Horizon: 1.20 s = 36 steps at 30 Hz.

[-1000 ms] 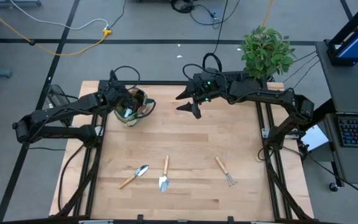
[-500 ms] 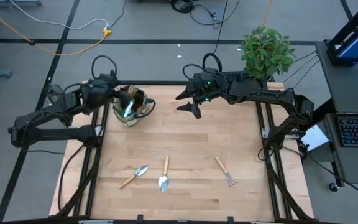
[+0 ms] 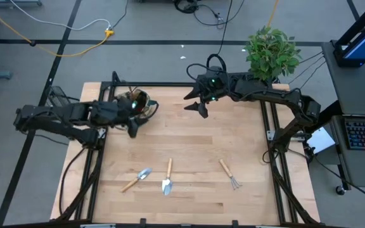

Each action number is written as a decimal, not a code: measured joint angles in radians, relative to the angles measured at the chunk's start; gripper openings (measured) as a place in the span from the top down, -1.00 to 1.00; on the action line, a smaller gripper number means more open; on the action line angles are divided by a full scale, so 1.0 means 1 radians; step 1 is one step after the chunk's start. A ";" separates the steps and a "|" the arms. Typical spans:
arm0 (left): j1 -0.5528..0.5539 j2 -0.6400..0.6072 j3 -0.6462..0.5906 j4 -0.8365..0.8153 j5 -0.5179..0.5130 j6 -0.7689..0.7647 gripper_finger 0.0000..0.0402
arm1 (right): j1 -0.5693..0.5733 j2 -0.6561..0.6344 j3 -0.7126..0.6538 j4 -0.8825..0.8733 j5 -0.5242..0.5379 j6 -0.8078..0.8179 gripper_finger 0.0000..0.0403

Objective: Pick & Place Garden tools in Gardening bag
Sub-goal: Put the left trowel into the gardening bag

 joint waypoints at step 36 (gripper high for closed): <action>-0.663 0.475 0.000 -0.134 0.437 -1.941 -0.20 | -0.011 0.000 0.000 0.012 -0.003 -0.056 -0.20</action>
